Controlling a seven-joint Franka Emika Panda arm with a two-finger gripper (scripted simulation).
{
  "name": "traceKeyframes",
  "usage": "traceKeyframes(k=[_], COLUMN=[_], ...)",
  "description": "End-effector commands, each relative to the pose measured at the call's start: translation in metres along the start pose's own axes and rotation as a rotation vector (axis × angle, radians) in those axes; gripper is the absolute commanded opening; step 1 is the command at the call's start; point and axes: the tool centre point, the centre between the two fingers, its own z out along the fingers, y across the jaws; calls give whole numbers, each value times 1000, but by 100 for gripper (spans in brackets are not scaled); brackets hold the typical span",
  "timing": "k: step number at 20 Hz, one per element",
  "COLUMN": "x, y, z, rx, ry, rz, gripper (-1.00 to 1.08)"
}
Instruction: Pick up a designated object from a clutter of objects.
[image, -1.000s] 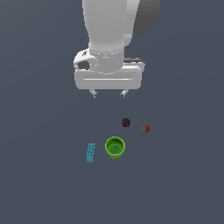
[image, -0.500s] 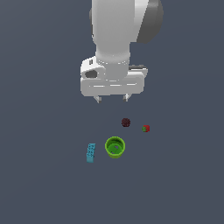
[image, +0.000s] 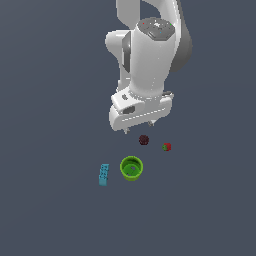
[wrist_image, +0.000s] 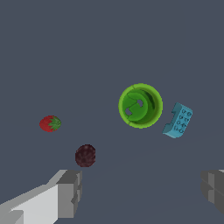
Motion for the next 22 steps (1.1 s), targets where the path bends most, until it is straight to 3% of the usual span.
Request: traceKeyframes(k=[1,15,22], x=[6,22,20], y=[-14,-107,-149], z=[19,119,152], rx=[-8,-4,15], ry=[-4,-2,16], rz=[-107,-720,-949], gripper=[100,100,100])
